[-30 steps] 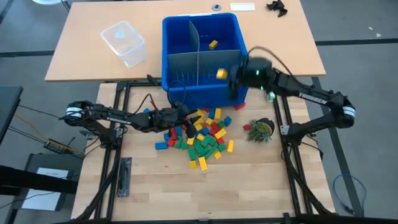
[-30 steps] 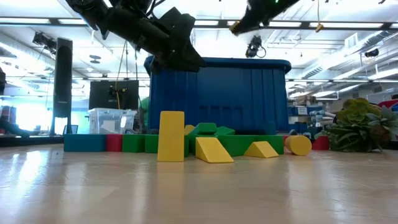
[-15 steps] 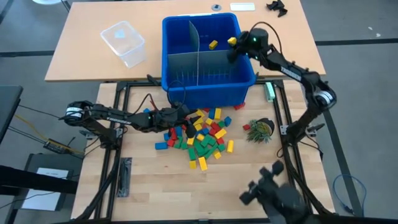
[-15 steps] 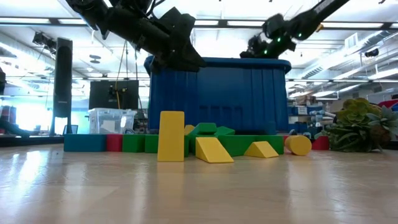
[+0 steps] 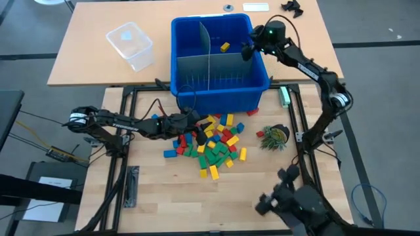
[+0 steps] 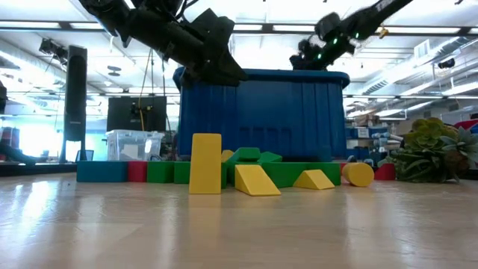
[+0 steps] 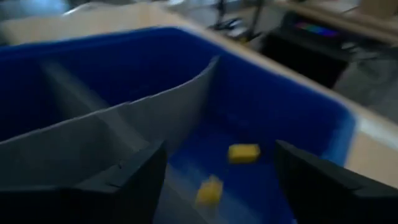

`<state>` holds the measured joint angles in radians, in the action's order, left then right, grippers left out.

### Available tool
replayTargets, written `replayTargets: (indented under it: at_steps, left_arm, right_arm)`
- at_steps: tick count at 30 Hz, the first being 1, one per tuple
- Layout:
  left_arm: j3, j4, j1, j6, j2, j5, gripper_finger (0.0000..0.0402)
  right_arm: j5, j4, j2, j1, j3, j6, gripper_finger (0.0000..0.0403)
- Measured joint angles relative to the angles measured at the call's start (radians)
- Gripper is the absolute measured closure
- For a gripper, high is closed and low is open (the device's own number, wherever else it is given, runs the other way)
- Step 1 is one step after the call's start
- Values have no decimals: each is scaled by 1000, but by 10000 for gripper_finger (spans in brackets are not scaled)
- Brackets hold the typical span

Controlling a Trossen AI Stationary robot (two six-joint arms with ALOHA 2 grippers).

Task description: Sort Items/Unsort Items

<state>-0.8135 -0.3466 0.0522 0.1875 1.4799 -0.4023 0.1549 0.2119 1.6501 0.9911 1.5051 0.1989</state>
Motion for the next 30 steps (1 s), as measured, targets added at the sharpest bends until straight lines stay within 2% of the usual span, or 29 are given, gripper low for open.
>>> replayTargets:
  at_steps: [6, 9, 14, 19, 22, 30]
  left_arm:
    - [0, -1, 0, 0, 0, 0, 234]
    - [0, 0, 0, 0, 0, 0, 234]
    - [0, 0, 0, 0, 0, 0, 234]
    - [0, 0, 0, 0, 0, 0, 234]
    - [0, 0, 0, 0, 0, 0, 234]
    - [0, 0, 0, 0, 0, 0, 234]
  right_arm:
    - [192, 357, -162, -120, 0, 96, 111]
    - [213, 503, -228, -224, -7, 117, 117]
    - [216, 636, -324, -435, -86, 108, 128]
    - [205, 680, -392, -637, -232, 94, 137]
    - [159, 649, -404, -731, -325, 112, 139]
    - [150, 547, -348, -861, -494, 278, 140]
